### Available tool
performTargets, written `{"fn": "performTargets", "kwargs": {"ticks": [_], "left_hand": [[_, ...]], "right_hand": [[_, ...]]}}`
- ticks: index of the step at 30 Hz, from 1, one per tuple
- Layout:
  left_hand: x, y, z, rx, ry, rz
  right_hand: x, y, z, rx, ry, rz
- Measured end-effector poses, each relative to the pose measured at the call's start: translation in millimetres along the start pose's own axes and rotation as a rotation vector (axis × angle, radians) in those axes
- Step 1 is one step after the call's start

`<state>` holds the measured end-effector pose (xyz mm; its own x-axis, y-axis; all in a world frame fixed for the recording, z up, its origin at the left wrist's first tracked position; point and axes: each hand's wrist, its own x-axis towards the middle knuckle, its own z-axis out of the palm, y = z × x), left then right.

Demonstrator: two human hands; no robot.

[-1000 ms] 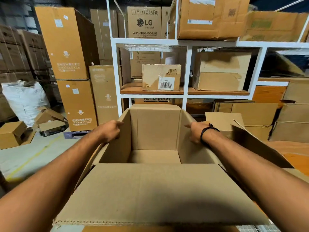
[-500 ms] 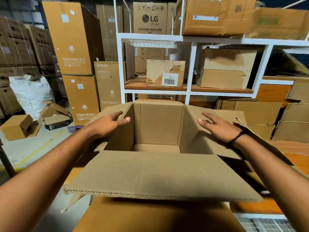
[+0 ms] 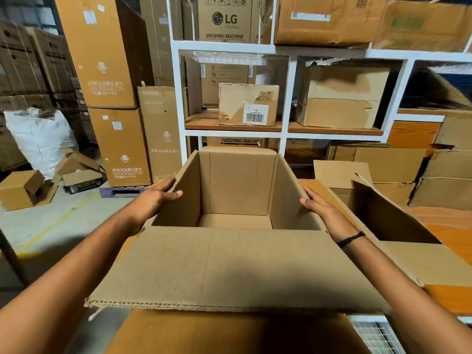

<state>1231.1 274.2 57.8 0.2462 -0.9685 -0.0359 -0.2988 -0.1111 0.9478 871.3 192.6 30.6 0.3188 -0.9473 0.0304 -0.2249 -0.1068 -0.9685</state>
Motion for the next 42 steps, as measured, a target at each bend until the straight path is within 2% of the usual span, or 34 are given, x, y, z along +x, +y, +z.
{"fn": "performTargets", "kwargs": {"ticks": [3,6,8,10,12,15,17,22,30,34,39,42], "left_hand": [[-10,9,2,0.040,0.045,0.064],[-25,21,-4,0.336,0.121,0.217],[-36,25,-11,0.499,0.040,0.238],[-45,21,-19,0.637,-0.117,0.183],[-51,13,-24,0.709,-0.261,0.173],[-58,6,-28,0.601,-0.393,0.200],[-58,4,-27,0.579,-0.402,0.205],[-55,-4,-19,0.596,-0.306,0.259],[-56,-11,-17,0.578,-0.260,0.260],[-60,-10,-17,0.585,-0.263,0.275],[-62,6,-20,0.622,-0.302,0.183],[-64,14,-15,0.667,-0.226,0.181]], "right_hand": [[-6,-8,-2,-0.119,0.044,-0.048],[-21,-26,-13,-0.488,0.167,-0.210],[-40,-43,-19,-0.622,0.156,-0.303],[-59,-55,-21,-0.713,0.005,-0.299],[-72,-57,-19,-0.841,-0.203,-0.206],[-76,-45,-15,-0.956,-0.342,-0.110],[-74,-37,-10,-0.961,-0.313,-0.101],[-71,-20,1,-0.881,-0.161,-0.184],[-76,-12,8,-0.831,-0.061,-0.267],[-79,-15,8,-0.824,-0.066,-0.227],[-78,-30,-2,-0.845,-0.200,-0.129],[-79,-35,-9,-0.795,-0.238,-0.129]]}}
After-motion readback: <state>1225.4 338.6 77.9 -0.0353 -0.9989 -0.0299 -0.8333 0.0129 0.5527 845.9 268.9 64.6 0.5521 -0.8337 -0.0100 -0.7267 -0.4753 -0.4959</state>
